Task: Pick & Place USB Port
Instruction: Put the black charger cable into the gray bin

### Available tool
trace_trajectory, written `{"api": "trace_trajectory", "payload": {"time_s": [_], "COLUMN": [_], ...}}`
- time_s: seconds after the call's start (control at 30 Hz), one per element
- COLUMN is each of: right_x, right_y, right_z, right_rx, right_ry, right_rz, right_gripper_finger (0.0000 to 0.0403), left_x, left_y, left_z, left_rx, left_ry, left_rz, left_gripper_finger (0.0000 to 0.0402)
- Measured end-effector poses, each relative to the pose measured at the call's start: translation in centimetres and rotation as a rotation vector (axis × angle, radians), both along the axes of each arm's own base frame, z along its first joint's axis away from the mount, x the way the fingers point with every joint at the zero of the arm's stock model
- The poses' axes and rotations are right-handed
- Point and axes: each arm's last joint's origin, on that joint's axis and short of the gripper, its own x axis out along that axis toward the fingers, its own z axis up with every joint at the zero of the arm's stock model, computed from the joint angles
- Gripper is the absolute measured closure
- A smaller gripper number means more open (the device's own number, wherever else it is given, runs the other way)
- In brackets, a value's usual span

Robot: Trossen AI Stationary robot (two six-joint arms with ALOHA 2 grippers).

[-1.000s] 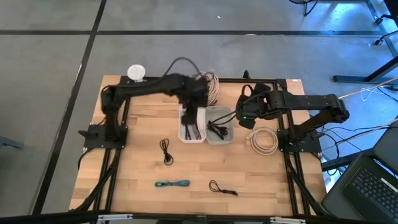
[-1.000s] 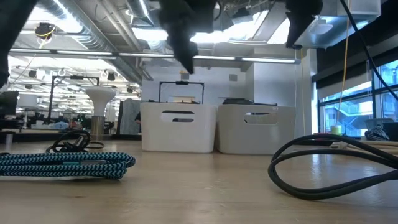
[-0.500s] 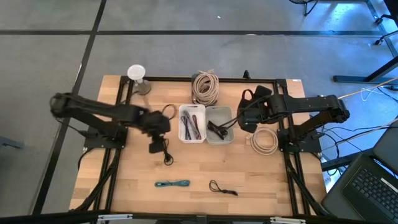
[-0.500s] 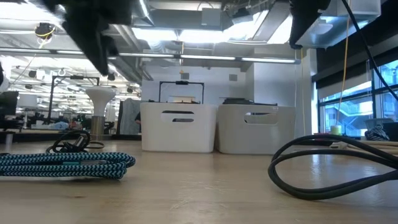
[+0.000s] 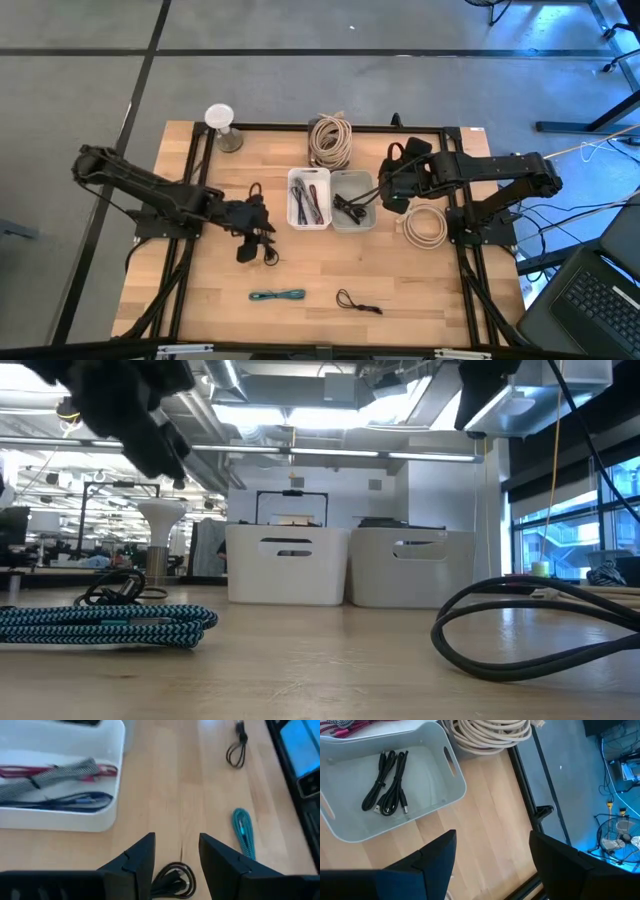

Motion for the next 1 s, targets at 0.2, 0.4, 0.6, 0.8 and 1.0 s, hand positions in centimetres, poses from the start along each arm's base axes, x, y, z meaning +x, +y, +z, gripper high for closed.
{"api": "trace_trajectory", "payload": {"time_s": [0.2,0.4,0.6,0.8,1.0], "right_x": [0.1,0.1,0.1,0.1,0.1], "right_y": [0.0,0.0,0.0,0.0,0.0], "right_z": [0.0,0.0,0.0,0.0,0.0], "right_rx": [0.0,-0.004,-0.004,-0.003,-0.003], "right_ry": [-0.009,0.002,0.0,-0.002,-0.002], "right_rz": [0.004,0.018,0.018,0.017,0.017], "right_gripper_finger": [0.0148,0.0148,0.0148,0.0148,0.0148], "left_x": [1.2,2.5,2.9,2.9,2.9], "left_y": [-0.3,0.4,0.4,0.3,0.2], "left_z": [-1.6,-0.4,0.7,0.7,0.7], "left_rx": [0.08,0.127,0.095,0.094,0.082], "left_ry": [0.031,-0.009,-0.038,-0.037,-0.035], "left_rz": [-0.008,-0.021,-0.041,-0.044,-0.06], "left_gripper_finger": [0.0259,0.0259,0.0259,0.0259,0.0258]}}
